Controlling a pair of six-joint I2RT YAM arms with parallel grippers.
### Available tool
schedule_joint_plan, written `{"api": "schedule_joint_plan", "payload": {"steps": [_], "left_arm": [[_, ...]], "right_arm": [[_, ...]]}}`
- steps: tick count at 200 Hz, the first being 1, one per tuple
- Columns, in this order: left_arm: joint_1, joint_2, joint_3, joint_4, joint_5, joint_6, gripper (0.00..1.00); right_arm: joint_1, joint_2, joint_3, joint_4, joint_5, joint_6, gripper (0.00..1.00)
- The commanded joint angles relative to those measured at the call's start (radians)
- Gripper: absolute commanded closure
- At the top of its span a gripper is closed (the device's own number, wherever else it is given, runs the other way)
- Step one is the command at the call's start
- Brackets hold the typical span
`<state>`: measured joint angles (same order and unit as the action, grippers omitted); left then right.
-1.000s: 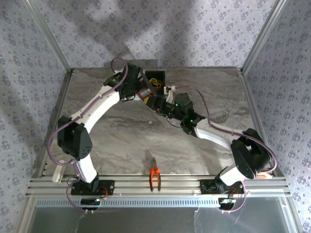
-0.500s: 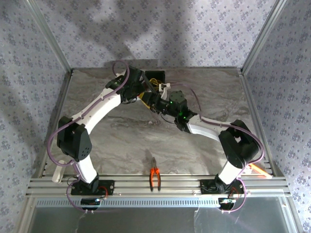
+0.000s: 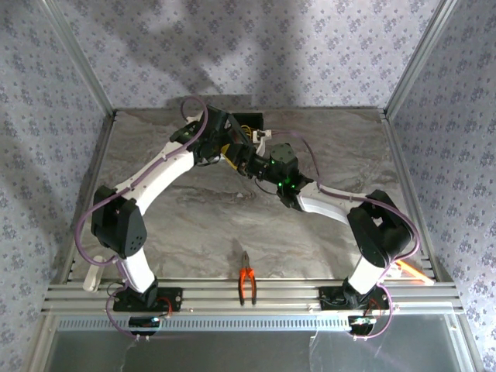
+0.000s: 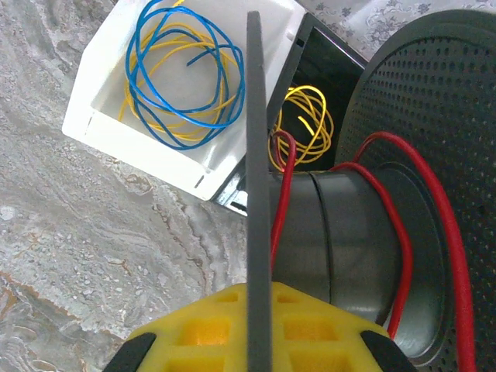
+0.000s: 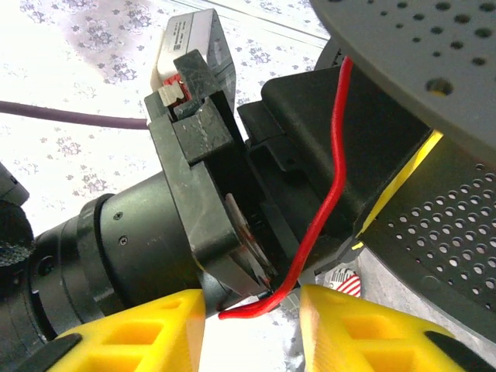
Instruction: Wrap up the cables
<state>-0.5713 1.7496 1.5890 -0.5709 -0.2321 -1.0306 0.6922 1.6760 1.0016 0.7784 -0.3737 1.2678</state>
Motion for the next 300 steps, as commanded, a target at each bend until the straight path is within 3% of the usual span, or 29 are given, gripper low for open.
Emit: {"api": "schedule_joint_plan", "payload": {"steps": [1, 82, 145, 161, 300], "left_arm": [[-0.033, -0.078, -0.003, 0.082, 0.013, -0.032, 1.0], [-0.045, -0.114, -0.028, 0.112, 0.036, -0.045, 1.0], [-0.051, -0.131, -0.045, 0.122, 0.03, -0.036, 1.0], [-0.051, -0.133, -0.042, 0.118, 0.016, -0.026, 1.0], [0.039, -0.15, -0.018, 0.099, -0.014, 0.012, 1.0]], "right_arm": [[0.006, 0.018, 0.023, 0.042, 0.043, 0.017, 0.64], [-0.007, 0.02, -0.003, 0.062, 0.08, 0.035, 0.74], [-0.028, 0.006, -0.008, 0.052, 0.071, 0.032, 0.92], [-0.031, 0.0, -0.013, 0.045, 0.068, 0.03, 1.0], [-0.071, -0.18, -0.233, 0.032, 0.032, -0.066, 1.0]]}}
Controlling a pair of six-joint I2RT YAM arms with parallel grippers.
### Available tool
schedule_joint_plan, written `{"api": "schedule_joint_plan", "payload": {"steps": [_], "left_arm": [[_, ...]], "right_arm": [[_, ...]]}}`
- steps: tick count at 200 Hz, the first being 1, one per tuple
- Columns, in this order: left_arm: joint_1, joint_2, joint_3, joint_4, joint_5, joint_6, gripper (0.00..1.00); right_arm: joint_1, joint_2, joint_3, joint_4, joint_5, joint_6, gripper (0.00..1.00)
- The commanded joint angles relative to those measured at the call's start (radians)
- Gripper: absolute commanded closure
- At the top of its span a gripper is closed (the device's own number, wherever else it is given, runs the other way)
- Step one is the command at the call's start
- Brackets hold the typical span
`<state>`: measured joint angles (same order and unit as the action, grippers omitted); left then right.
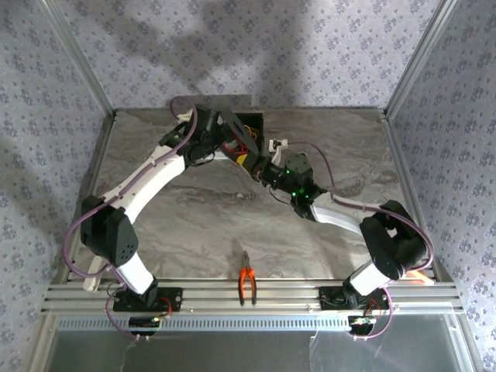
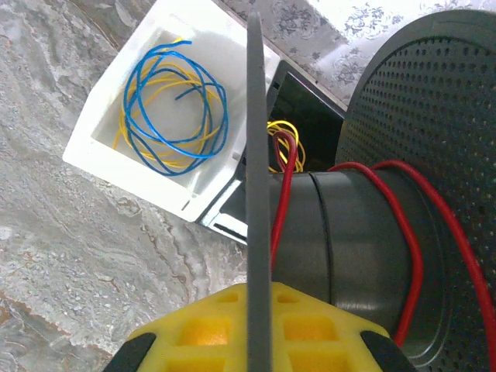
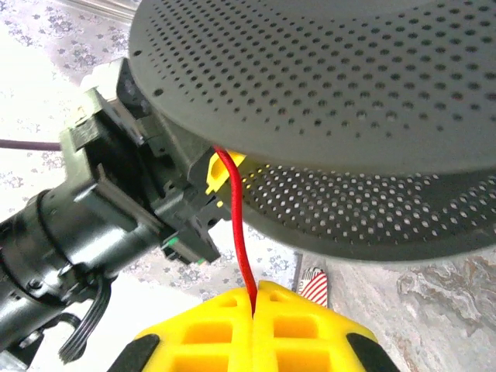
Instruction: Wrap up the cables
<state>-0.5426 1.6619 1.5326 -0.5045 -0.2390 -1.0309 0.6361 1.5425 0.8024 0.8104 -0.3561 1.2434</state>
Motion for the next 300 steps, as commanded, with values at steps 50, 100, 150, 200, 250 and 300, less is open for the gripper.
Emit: {"api": "schedule_joint_plan", "payload": {"steps": [50, 100, 150, 200, 250, 300], "left_arm": [[0.034, -0.074, 0.031, 0.032, -0.008, 0.013, 1.0], [0.065, -0.092, 0.025, 0.05, 0.031, 0.009, 1.0], [0.085, -0.125, 0.001, 0.126, 0.167, 0.064, 1.0], [0.12, -0.177, -0.055, 0.275, 0.442, 0.165, 1.0], [0.122, -0.133, 0.057, 0.088, 0.742, 0.384, 1.0], [0.109, -0.19, -0.021, 0.034, 0.645, 0.437, 1.0]], "right_arm": [[-0.026, -0.119, -0.126, -0.043, -0.009, -0.086, 1.0], [-0.065, -0.195, -0.227, -0.141, -0.034, -0.138, 1.0], [-0.116, -0.239, -0.282, -0.238, -0.092, -0.198, 1.0], [-0.194, -0.244, -0.304, -0.328, -0.166, -0.281, 1.0], [-0.294, -0.232, -0.282, -0.4, -0.23, -0.353, 1.0], [-0.336, -0.276, -0.21, -0.51, -0.249, -0.43, 1.0]]}}
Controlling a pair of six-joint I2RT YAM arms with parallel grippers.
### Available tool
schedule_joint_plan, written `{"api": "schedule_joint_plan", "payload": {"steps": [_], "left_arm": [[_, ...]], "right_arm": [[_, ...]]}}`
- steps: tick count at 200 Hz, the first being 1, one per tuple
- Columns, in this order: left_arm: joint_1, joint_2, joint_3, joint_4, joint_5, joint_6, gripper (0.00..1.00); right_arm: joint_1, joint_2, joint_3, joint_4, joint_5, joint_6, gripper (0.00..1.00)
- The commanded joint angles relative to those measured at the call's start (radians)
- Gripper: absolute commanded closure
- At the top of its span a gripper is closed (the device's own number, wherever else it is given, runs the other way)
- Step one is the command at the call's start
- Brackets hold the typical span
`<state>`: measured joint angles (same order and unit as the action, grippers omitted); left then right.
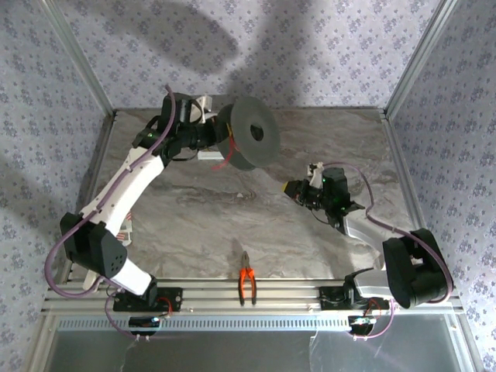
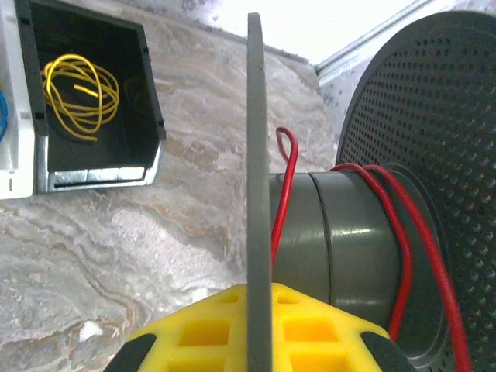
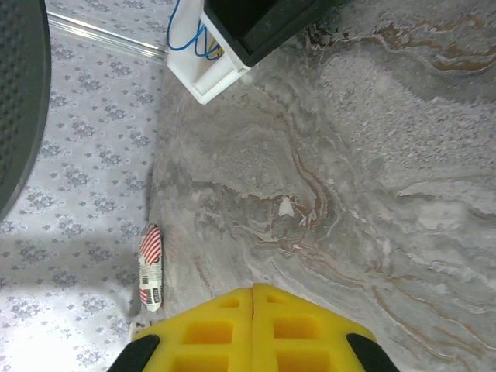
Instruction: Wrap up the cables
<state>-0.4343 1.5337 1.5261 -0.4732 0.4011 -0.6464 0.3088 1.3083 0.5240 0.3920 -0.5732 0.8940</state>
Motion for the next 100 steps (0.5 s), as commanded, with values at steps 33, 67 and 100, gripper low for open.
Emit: {"api": "schedule_joint_plan", "payload": {"steps": [33, 67, 100], "left_arm": [[-0.022, -0.089, -0.043, 0.01, -0.149, 0.02, 1.0], [-0.083, -0.091, -0.056, 0.062, -0.332, -0.078, 1.0], [-0.167, -0.078, -0.033, 0.069, -0.559, -0.169, 1.0]], "right_arm": [[0.013, -0.118, 0.086, -0.082, -0.058, -0.091, 0.78], [0.125, -0.225, 0.1, -0.05, 0.005, -0.111, 0.32], [0.257, -0.229, 0.139, 0.011, 0.119, -0.093, 0.14]]}}
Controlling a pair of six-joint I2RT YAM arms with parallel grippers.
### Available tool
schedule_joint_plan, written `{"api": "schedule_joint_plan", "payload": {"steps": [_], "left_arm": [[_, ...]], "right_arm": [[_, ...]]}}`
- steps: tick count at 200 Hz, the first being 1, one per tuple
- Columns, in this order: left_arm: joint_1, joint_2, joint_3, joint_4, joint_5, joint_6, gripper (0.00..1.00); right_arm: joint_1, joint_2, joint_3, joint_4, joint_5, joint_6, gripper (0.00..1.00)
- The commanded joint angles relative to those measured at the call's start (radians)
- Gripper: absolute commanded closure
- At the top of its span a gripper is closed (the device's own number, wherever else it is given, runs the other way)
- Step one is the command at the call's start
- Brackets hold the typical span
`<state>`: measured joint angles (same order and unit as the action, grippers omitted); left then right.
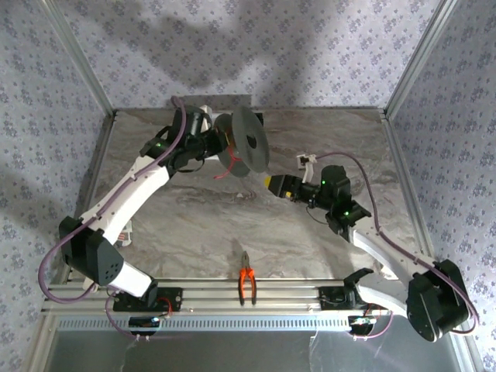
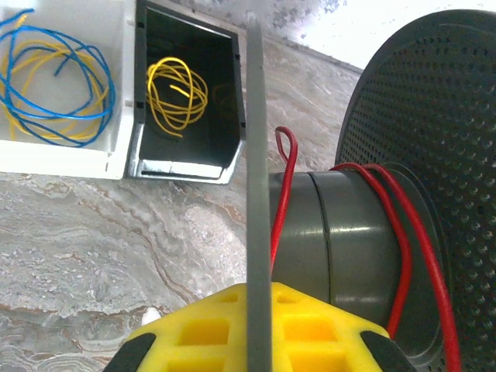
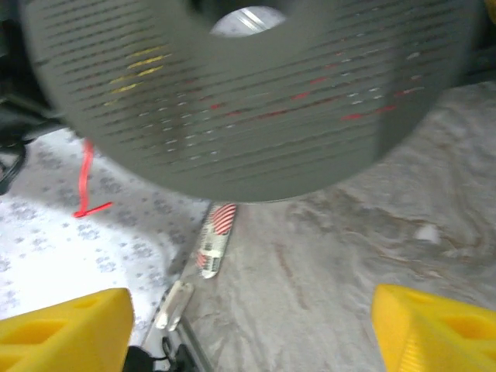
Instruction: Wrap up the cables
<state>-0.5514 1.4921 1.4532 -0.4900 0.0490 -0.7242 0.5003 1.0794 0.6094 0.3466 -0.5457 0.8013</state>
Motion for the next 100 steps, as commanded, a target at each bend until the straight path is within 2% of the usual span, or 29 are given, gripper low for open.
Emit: {"api": "schedule_joint_plan", "payload": {"steps": [1, 19, 42, 100], "left_arm": [[-0.052, -0.035, 0.041, 0.085, -0.213, -0.092, 1.0], [-0.09, -0.022, 0.066, 0.061, -0.317, -0.113, 1.0], [-0.124, 0.0, 0.089, 0.048, -0.382, -0.119, 1.0], [-0.157, 0.031, 0.107, 0.036, -0.457, -0.127, 1.0]], "right_arm": [[0.069, 0.001, 0.055, 0.06, 0.095, 0.001, 0.14], [0.113, 0.035, 0.089, 0.079, 0.166, 0.03, 0.14], [0.151, 0.099, 0.148, 0.085, 0.212, 0.038, 0.18], [0.239, 0.232, 0.262, 0.083, 0.268, 0.028, 0.25]]}}
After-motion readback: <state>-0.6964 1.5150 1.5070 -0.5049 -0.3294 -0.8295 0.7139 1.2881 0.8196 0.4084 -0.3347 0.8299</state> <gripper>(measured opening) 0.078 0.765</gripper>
